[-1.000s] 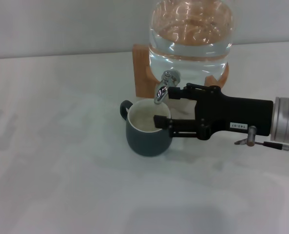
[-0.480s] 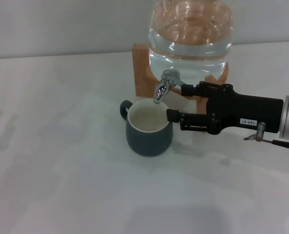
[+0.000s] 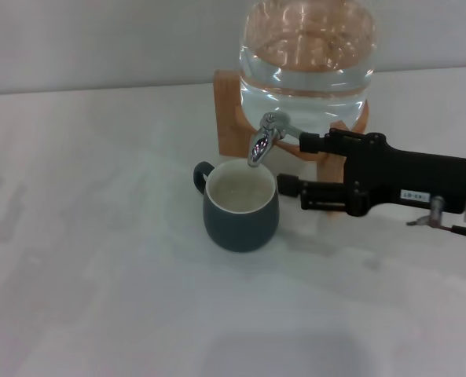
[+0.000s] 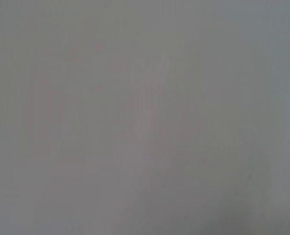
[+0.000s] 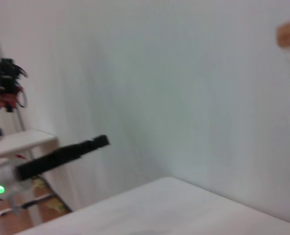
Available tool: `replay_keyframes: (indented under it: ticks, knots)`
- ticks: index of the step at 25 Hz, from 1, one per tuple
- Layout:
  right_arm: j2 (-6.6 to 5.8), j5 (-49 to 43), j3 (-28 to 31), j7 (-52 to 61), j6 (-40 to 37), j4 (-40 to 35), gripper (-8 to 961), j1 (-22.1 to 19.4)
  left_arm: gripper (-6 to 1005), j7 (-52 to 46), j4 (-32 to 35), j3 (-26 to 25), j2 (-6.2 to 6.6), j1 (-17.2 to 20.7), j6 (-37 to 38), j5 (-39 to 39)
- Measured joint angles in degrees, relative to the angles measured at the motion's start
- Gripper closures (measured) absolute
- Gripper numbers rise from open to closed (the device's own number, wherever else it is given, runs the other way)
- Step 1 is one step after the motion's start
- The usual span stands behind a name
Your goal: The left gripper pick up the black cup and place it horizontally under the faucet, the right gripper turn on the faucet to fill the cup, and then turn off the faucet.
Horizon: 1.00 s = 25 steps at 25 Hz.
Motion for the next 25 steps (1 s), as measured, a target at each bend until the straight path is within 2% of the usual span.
replay_keyframes:
  ticks: [4,7,10,16,18,23,25]
  knots:
    - [0.06,1.76,4.43,0.31,8.66,-0.01,115,0.01,593,0.00,0.00,-0.01,0.03,0.00,0.02,0.00]
    - [0.06,2.44,8.47,0.36,11.74,0.03,114,0.03,593,0.00,-0.01,0.00,0.04,-0.01,0.03,0.00]
    - [0.04,0.16,15.25,0.11,11.74,1.62,114,0.26,593,0.00,-0.06,0.06,0.05,-0.05,0.01,0.01]
    - [-0.09,-7.59,35.13,-0.95,11.56,7.52,112,2.42,593,-0.52,-0.08,0.18,-0.02,0.09,-0.09,0.03]
    - [-0.12,-8.51,39.80,-2.24,11.51,9.06,112,2.70,593,-0.99,0.01,0.18,-0.03,0.14,-0.15,0.20]
    - [-0.13,-9.03,48.22,-4.27,11.05,11.05,111,2.86,593,-1.62,0.26,0.24,0.07,0.18,-1.17,2.30]
    - [-0.16,-9.03,49.70,-4.85,11.06,11.08,110,2.79,535,-1.53,0.29,0.25,0.10,0.23,-1.53,2.54]
